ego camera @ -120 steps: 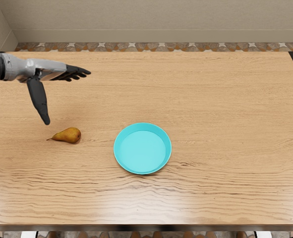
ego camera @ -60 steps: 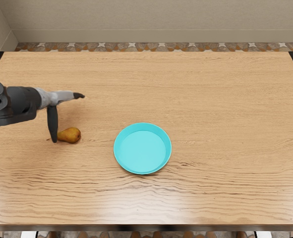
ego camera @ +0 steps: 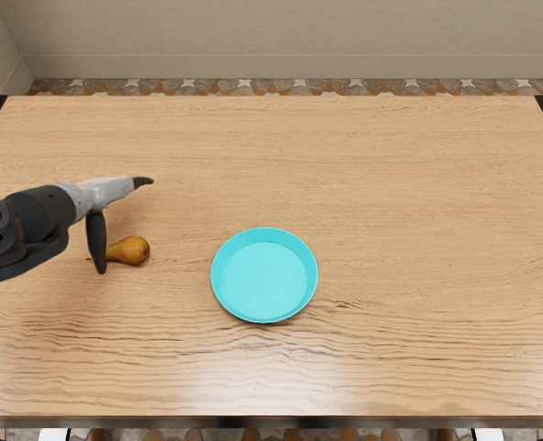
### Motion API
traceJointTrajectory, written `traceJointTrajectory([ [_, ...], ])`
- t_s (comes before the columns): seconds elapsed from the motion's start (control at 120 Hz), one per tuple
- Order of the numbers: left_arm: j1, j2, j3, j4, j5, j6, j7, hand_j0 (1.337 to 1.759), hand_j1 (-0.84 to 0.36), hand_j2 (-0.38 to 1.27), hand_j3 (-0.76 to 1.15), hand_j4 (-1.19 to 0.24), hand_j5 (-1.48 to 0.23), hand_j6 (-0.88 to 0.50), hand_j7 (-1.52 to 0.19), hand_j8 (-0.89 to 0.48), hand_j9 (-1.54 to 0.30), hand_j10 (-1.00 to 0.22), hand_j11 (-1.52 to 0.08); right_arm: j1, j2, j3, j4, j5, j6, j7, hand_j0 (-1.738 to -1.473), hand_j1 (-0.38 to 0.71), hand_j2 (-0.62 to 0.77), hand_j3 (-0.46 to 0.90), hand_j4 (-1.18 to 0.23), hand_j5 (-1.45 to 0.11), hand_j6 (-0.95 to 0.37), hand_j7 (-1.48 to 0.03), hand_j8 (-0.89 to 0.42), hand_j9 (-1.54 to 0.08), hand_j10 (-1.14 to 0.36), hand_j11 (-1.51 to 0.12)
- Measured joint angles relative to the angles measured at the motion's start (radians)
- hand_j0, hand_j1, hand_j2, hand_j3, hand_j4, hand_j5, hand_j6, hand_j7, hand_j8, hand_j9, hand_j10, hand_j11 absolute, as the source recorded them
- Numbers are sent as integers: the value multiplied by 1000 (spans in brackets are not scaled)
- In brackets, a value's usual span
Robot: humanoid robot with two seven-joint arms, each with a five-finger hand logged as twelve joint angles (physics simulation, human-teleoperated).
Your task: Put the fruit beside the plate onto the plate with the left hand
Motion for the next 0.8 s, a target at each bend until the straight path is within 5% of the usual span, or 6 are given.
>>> traceJointTrajectory([
  [0.8,13,4,70,-89,63,34,18,1658,51,54,0,-256,-326,-257,-326,-257,-326,-255,-326,0,0,0,0,0,0,0,-1658,-349,0,0,0,0,0,0,0,0,0,0],
])
